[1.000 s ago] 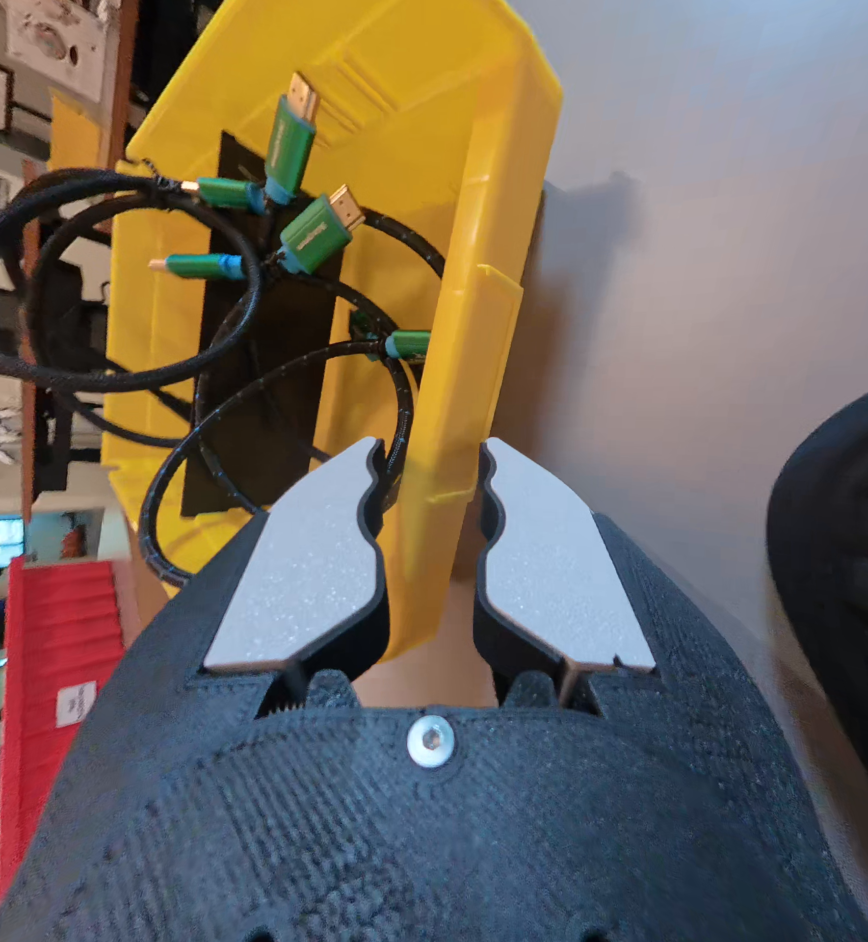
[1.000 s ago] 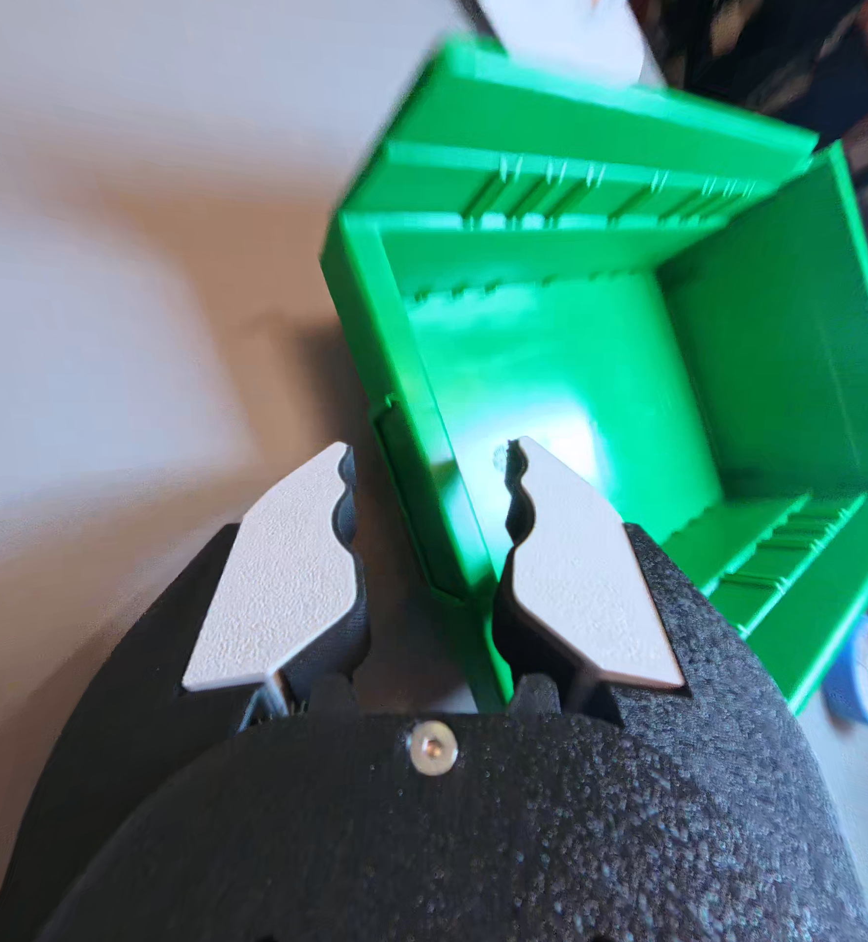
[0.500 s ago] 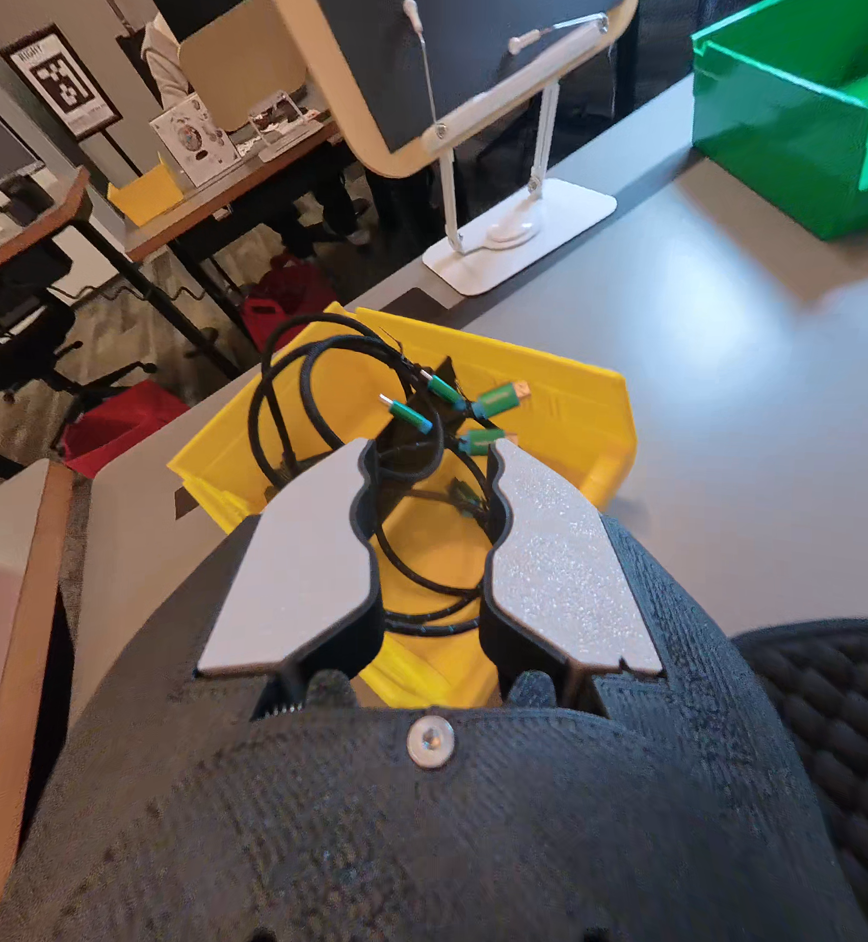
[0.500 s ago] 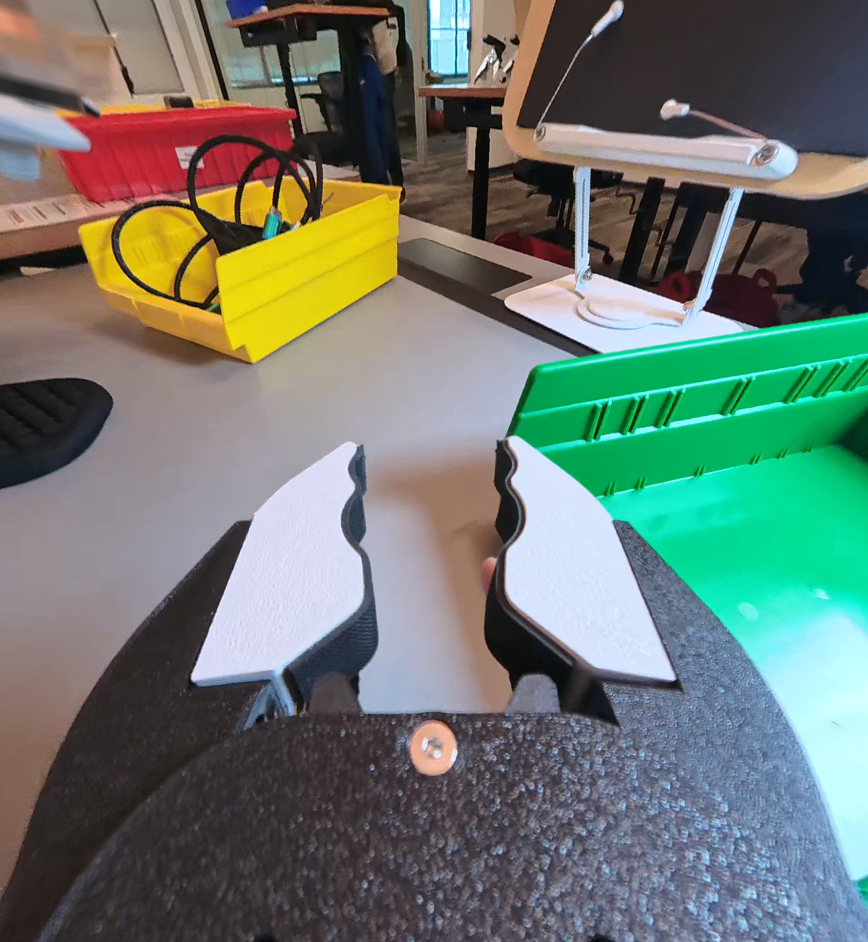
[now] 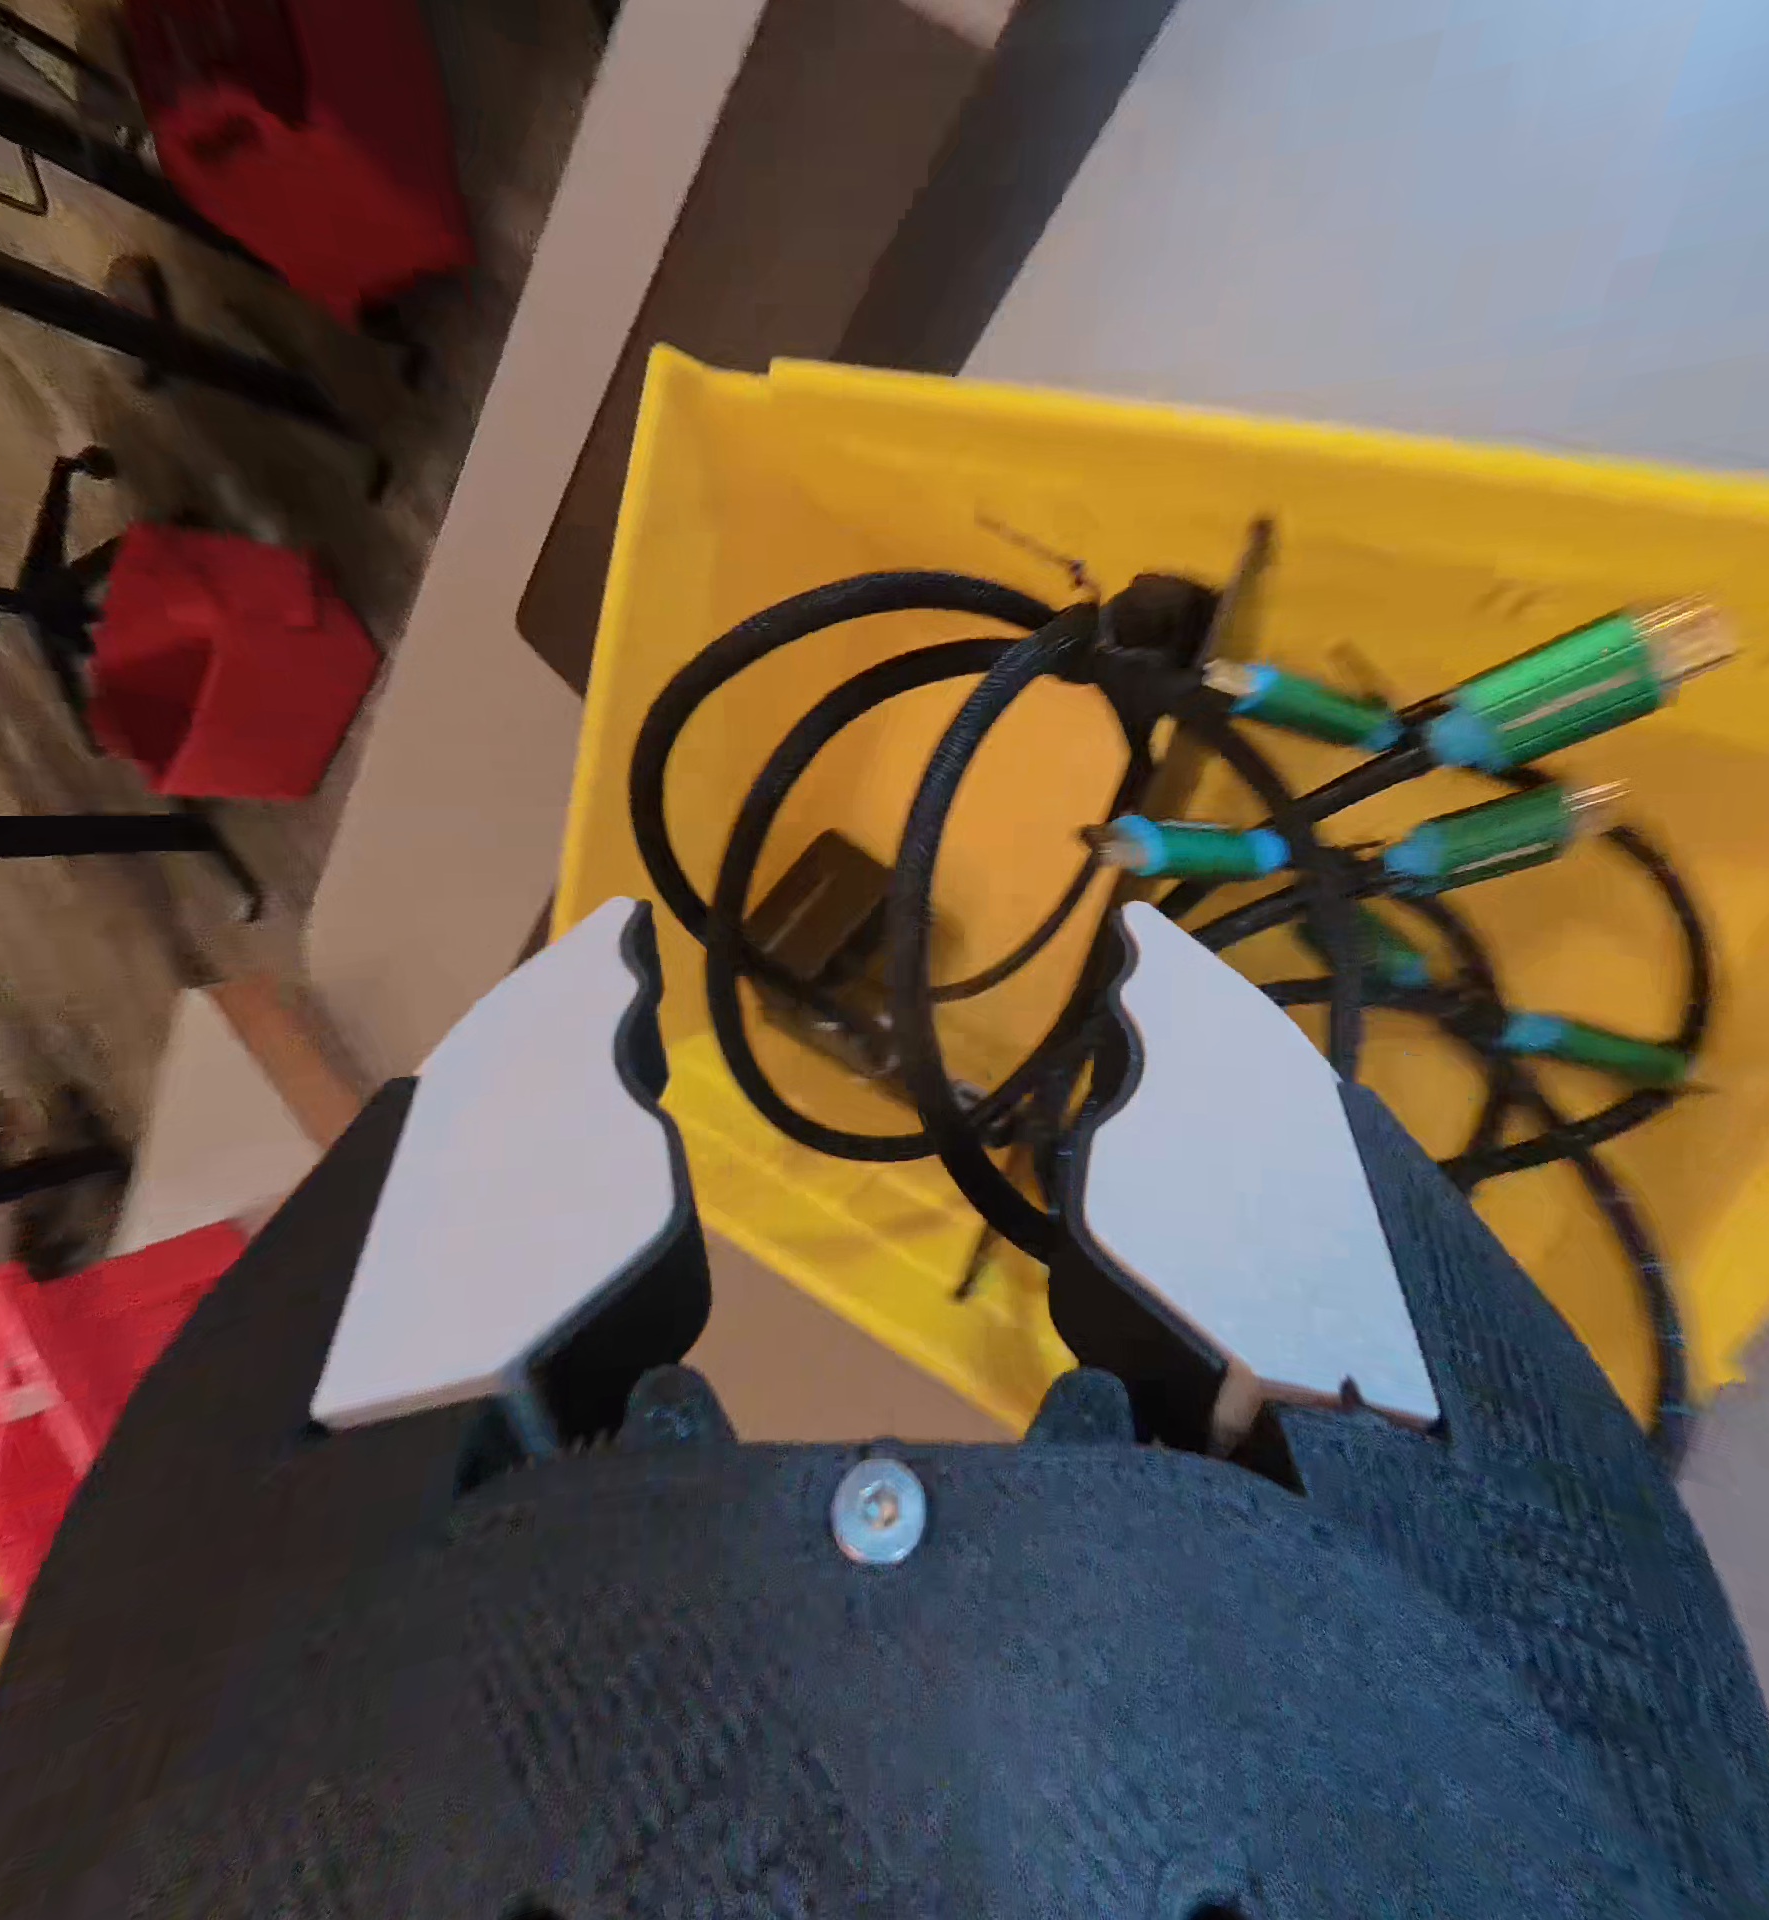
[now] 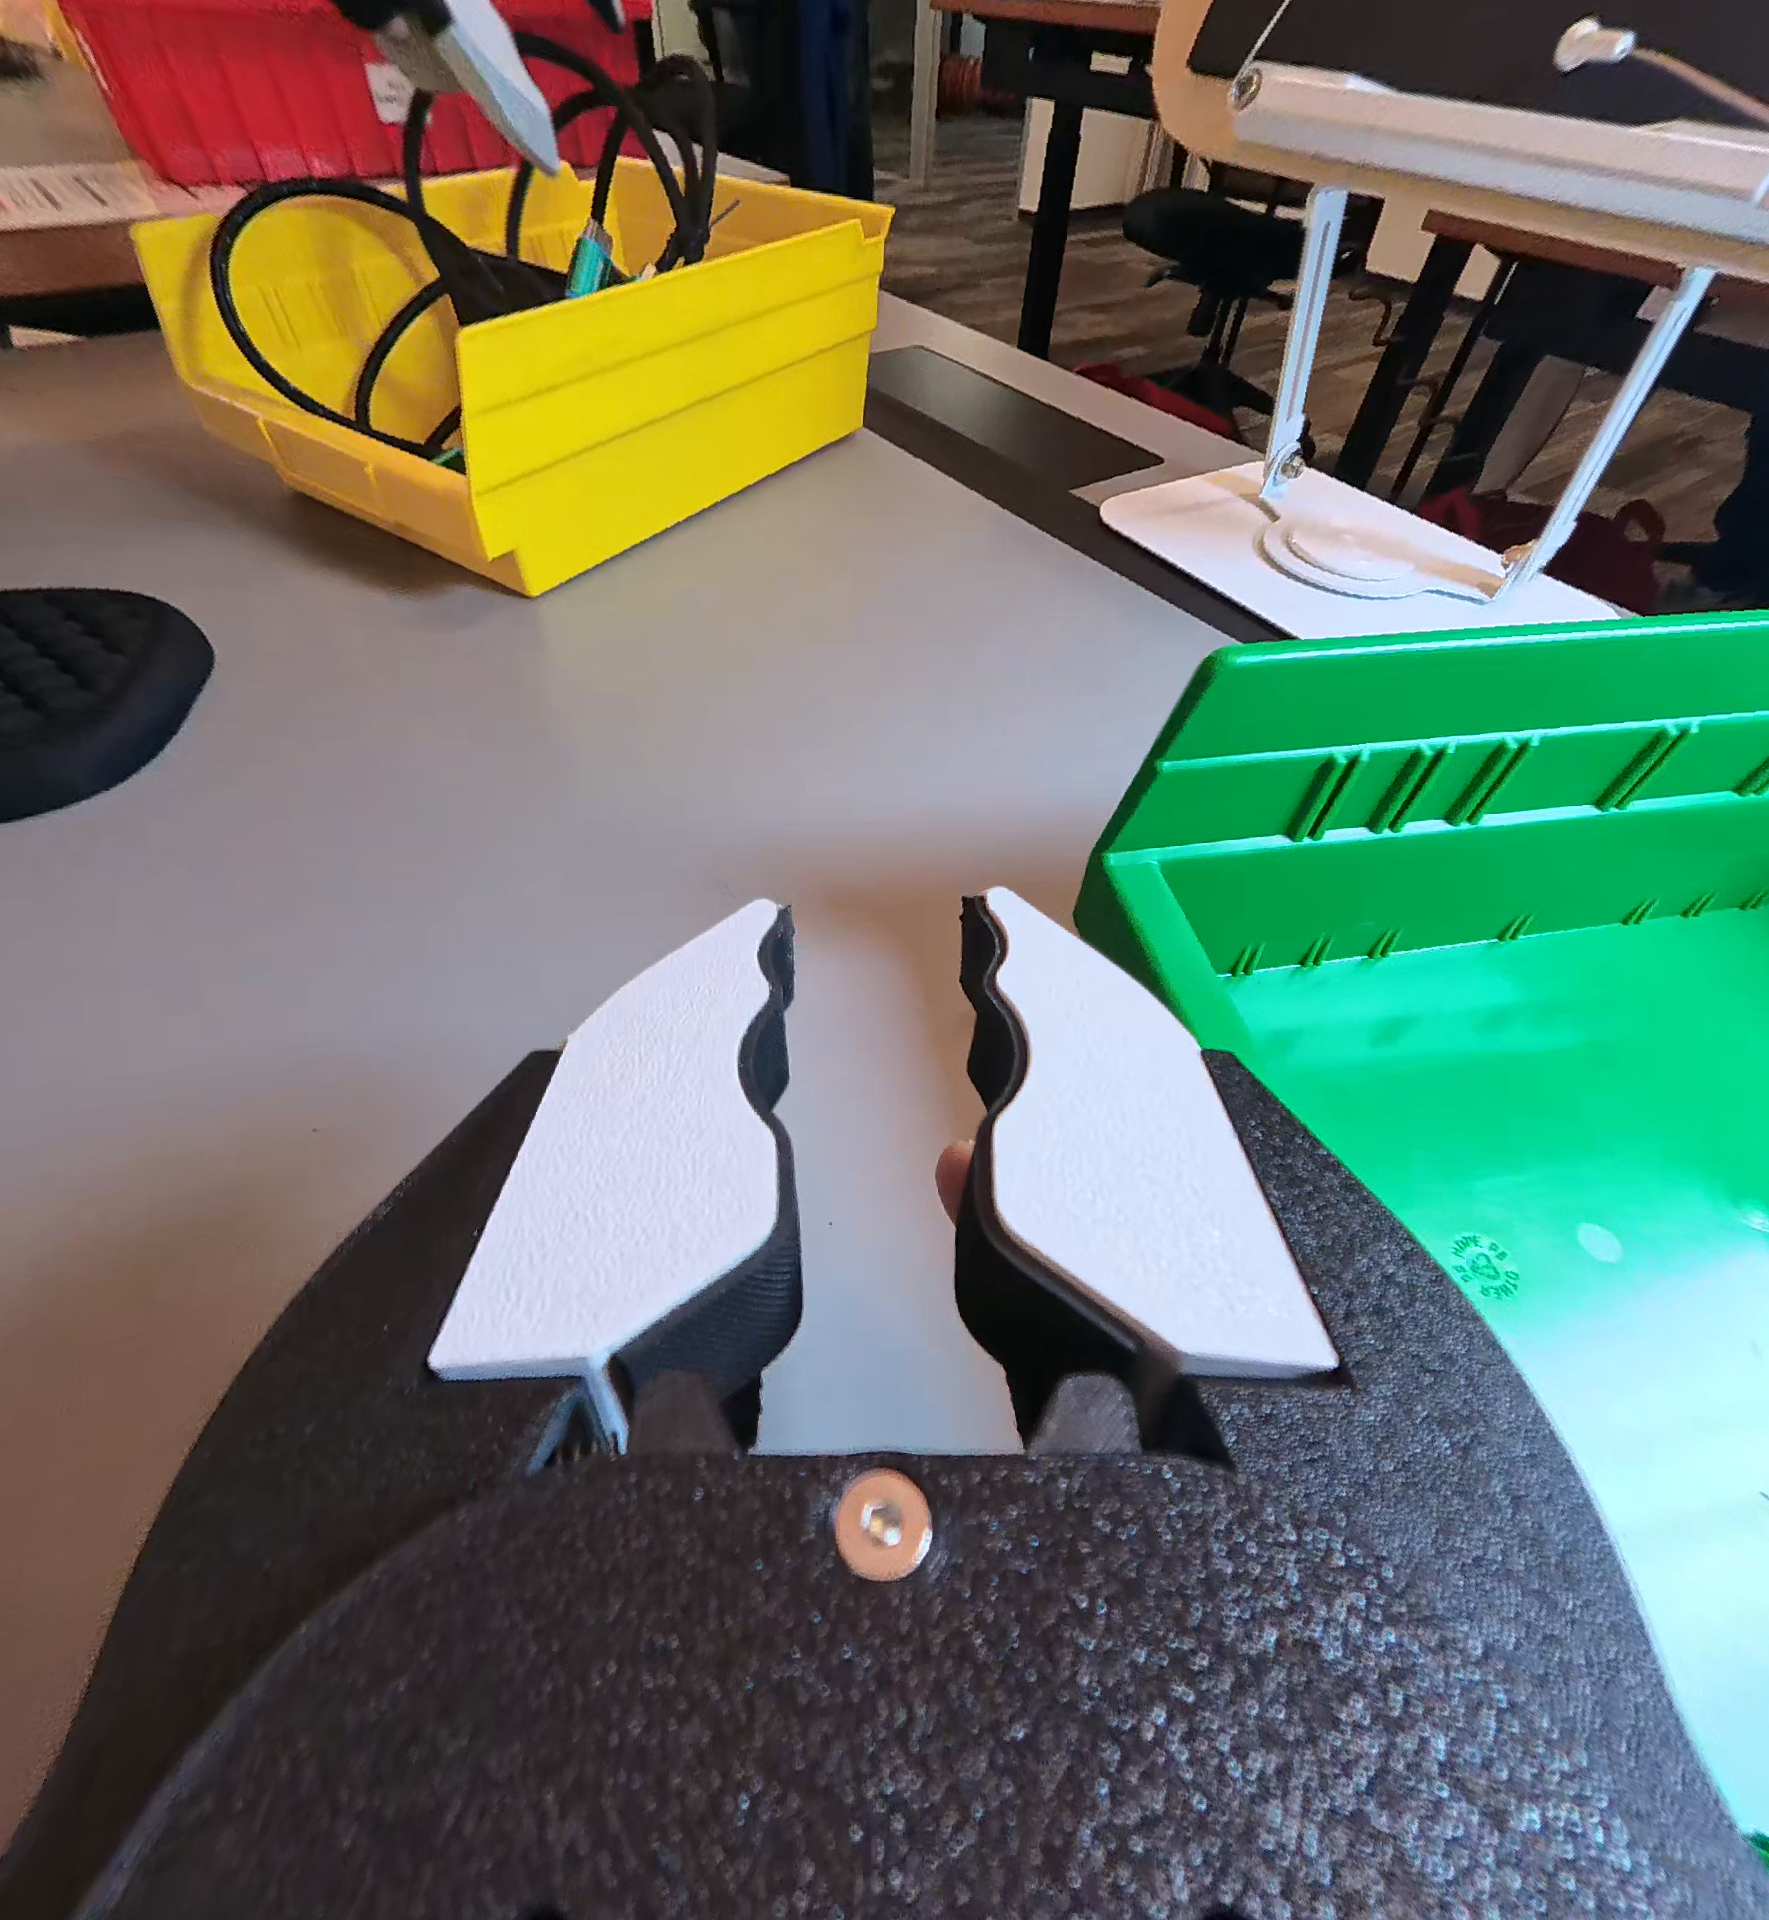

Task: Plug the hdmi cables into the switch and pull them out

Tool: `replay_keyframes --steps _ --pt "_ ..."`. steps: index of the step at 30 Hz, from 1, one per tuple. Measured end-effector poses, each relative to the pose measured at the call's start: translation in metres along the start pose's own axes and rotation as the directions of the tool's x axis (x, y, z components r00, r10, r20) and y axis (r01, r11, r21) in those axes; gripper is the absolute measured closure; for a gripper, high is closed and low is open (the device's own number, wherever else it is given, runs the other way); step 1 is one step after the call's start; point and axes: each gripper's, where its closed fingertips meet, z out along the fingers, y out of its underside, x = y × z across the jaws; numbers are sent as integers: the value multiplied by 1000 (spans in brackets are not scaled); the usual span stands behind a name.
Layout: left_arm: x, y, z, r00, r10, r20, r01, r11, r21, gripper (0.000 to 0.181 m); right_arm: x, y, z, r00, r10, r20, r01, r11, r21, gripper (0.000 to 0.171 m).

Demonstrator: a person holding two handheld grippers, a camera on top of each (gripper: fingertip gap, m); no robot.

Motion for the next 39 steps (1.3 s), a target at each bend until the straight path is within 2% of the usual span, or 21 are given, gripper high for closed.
replay_keyframes --steps 2,5,7,8,10,11,14,17,22,27,30,32,36,39 --pt "-7 4 15 998 52 -40 -55 994 -93 96 -1 2 1 1000 1 9 -1 1000 -10 141" --pt "-13 3 34 989 116 -91 -129 980 -149 94 -2 6 3 1000 8 20 -8 1000 -24 141" --pt "-13 1 47 982 143 -125 -162 974 -157 102 -3 9 3 1000 11 27 -10 999 -34 141" --pt "-17 1 52 978 175 -110 -192 967 -165 110 -3 10 2 999 12 29 -11 999 -39 142" --pt "-24 -6 54 962 260 -80 -270 951 -154 153 -1 13 1 1000 15 25 -14 999 -51 143" --pt "-26 -7 52 952 295 -77 -304 939 -164 169 0 13 1 1000 16 21 -14 998 -56 143" --pt "-37 -3 39 934 352 -62 -357 906 -226 172 1 12 -1 999 29 23 -28 998 -52 144" --pt "-56 -3 10 931 365 -7 -356 903 -240 173 0 11 0 998 54 33 -53 998 -47 145" --pt "-97 -23 -57 925 317 210 -281 942 -185 173 -5 6 0 994 92 61 -90 996 -25 145" --pt "-119 -59 -132 887 216 409 -220 975 -37 173 -10 -9 -5 988 115 100 -120 991 51 145" --pt "-108 -89 -168 880 146 452 -224 967 123 173 -14 -15 -7 988 99 118 -109 990 84 145" --pt "-88 -109 -185 895 115 432 -236 942 239 173 -18 -18 -6 986 88 138 -102 990 98 145" --pt "-20 -155 -203 945 121 305 -265 829 493 173 -34 -21 -1 978 82 191 -104 988 110 143" --pt "47 -190 -217 965 178 191 -261 670 694 173 -59 -26 5 927 178 329 -226 967 114 133"
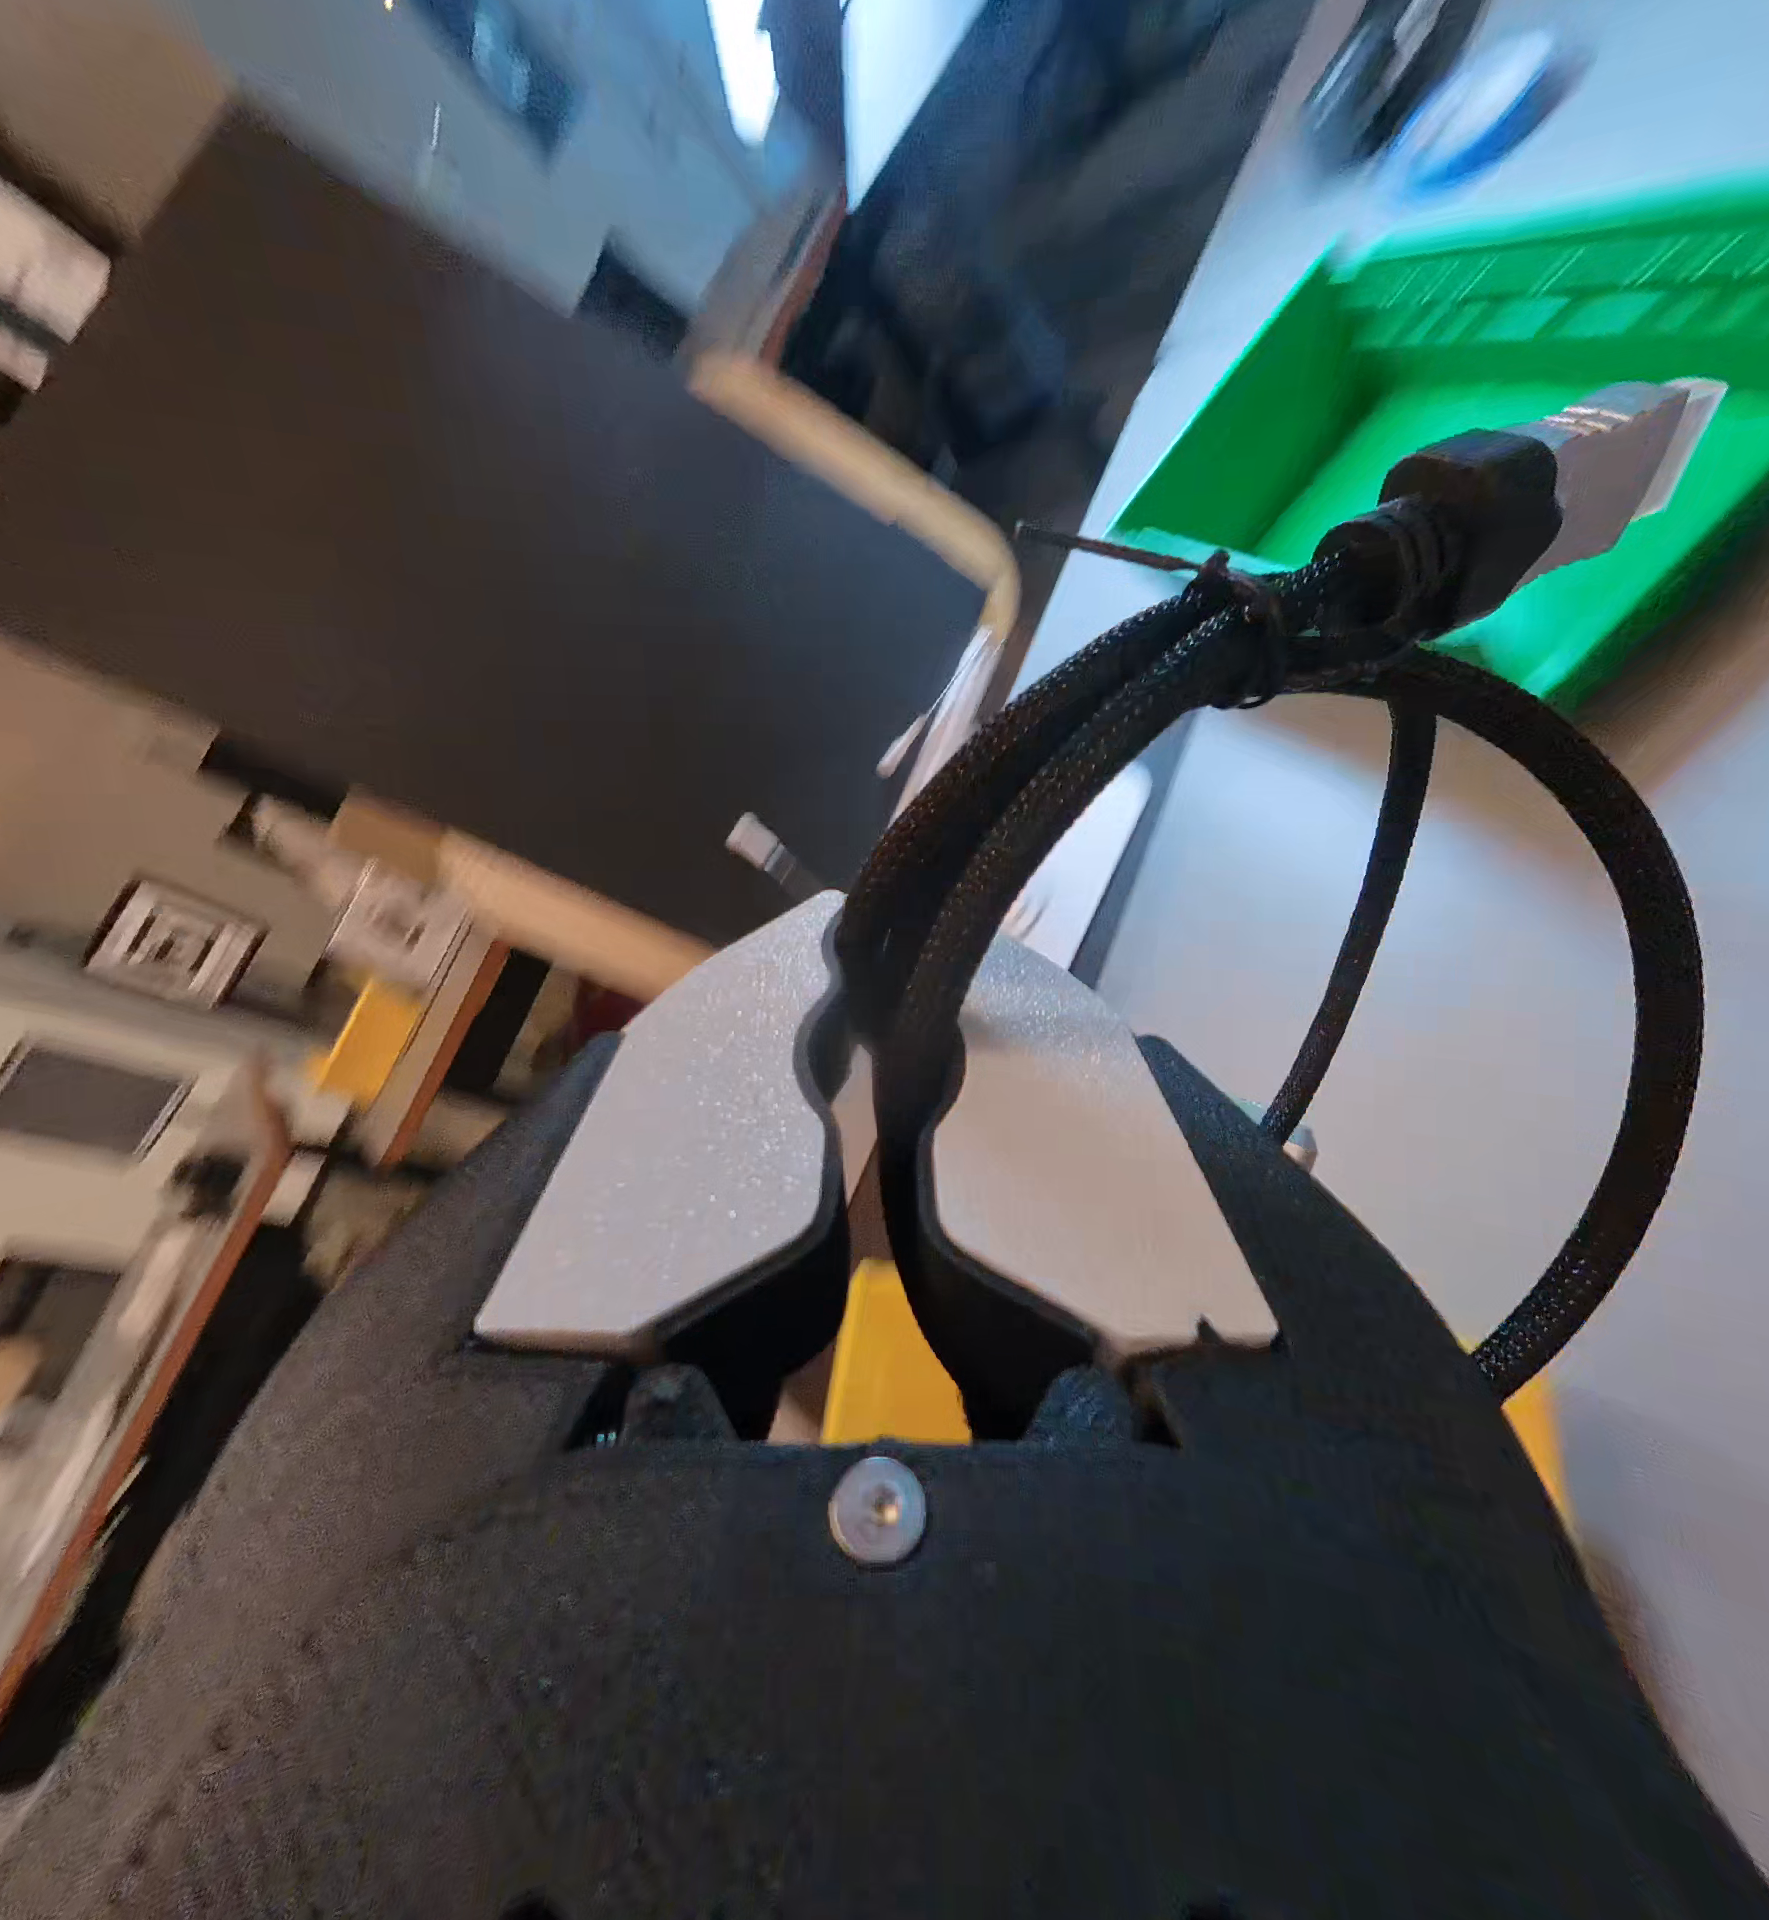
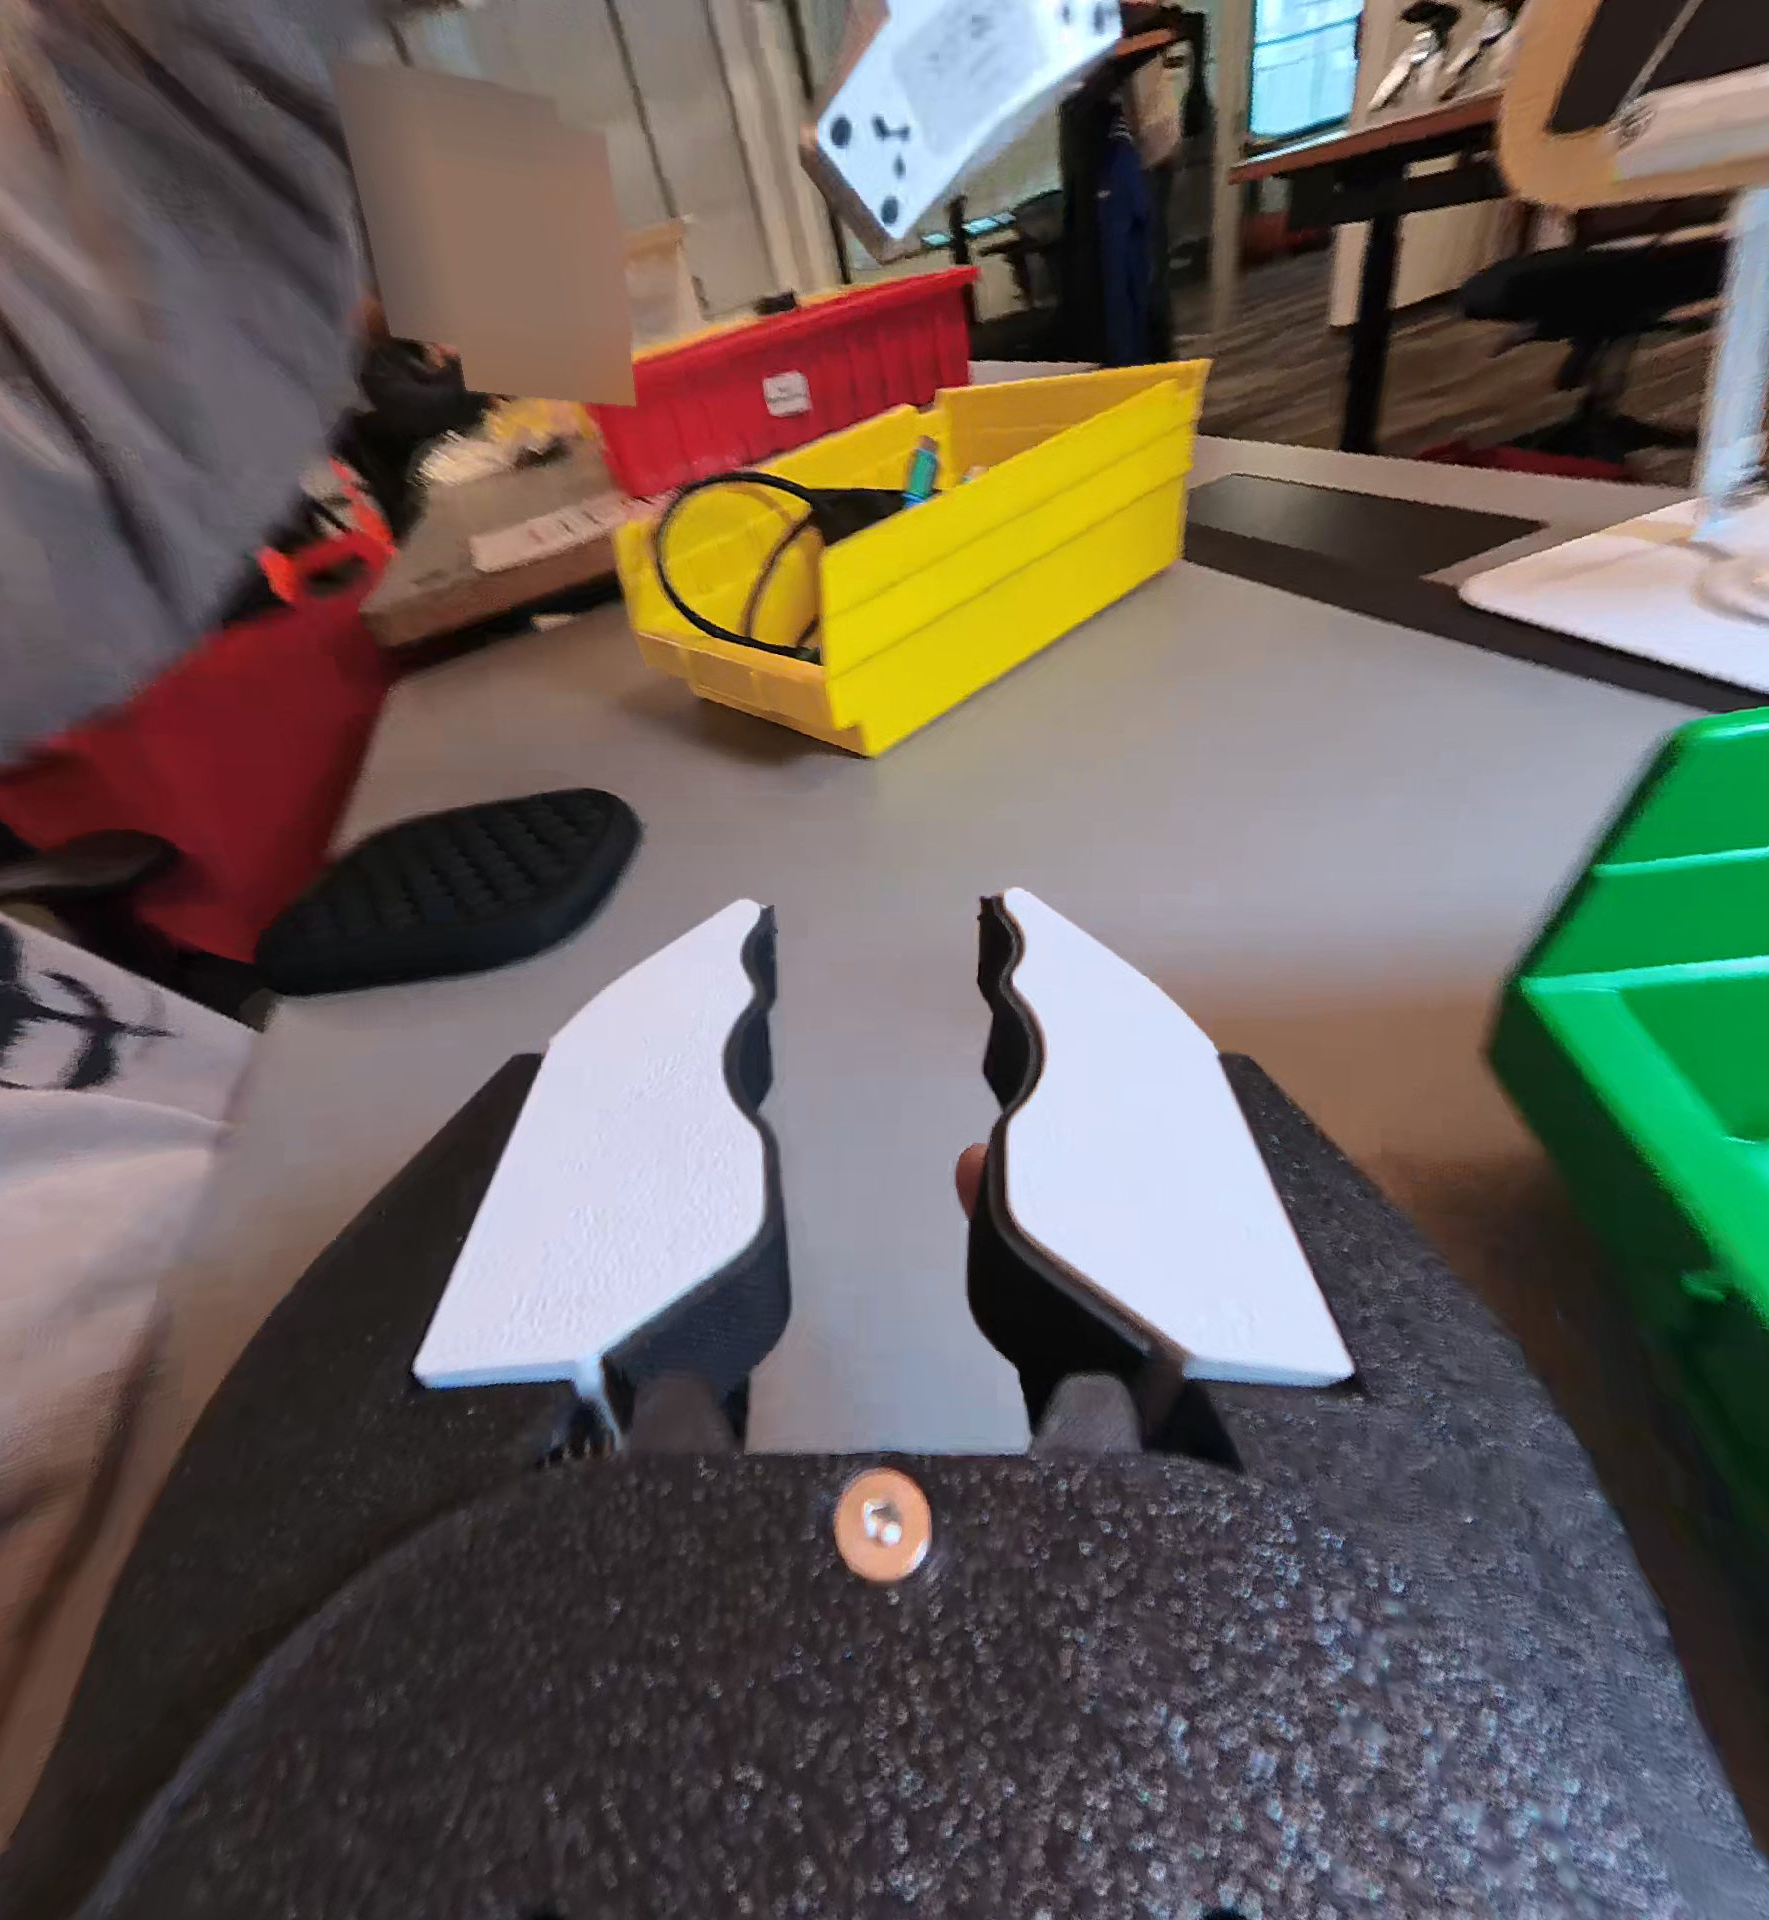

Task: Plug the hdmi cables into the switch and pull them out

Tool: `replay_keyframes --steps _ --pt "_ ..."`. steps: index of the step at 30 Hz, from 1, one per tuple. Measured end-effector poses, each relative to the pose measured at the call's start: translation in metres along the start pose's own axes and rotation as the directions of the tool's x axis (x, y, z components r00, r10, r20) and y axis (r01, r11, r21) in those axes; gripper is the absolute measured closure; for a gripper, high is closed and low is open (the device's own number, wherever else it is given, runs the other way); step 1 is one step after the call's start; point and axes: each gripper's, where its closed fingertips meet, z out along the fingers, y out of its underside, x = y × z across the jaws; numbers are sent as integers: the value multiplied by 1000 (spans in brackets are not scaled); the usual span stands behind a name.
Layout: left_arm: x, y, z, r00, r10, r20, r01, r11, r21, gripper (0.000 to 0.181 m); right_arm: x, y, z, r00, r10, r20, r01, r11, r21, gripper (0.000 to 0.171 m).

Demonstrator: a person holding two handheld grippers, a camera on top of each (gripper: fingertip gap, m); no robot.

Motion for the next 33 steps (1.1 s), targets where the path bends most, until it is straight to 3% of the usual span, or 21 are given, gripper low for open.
replay_keyframes --steps 5,10,15,21,23,25,27,31,33 --pt "95 -72 13 975 -35 -219 117 921 371 174 -31 -9 18 947 220 235 -242 968 69 109" --pt "161 -108 16 906 -66 -419 317 761 566 173 -38 -25 11 870 316 379 -390 911 135 102" --pt "193 -108 27 847 -94 -524 441 674 592 173 -55 -34 8 805 333 492 -446 886 130 113" --pt "191 -102 26 799 -161 -579 555 567 609 174 -60 -21 22 826 317 467 -401 912 90 119" --pt "188 -100 27 792 -182 -583 575 544 611 174 -63 -23 19 805 319 501 -416 904 92 133" --pt "186 -94 31 791 -199 -579 580 548 603 173 -62 -27 14 836 260 482 -362 923 130 147" --pt "182 -81 40 800 -215 -560 561 598 572 172 -59 -34 5 880 178 441 -278 945 171 149" --pt "185 -33 56 801 -211 -561 478 788 387 167 -32 -49 -20 974 9 228 -57 977 206 149" --pt "196 -3 62 823 -161 -544 347 901 259 148 -24 -59 -34 987 -92 134 66 980 186 149"
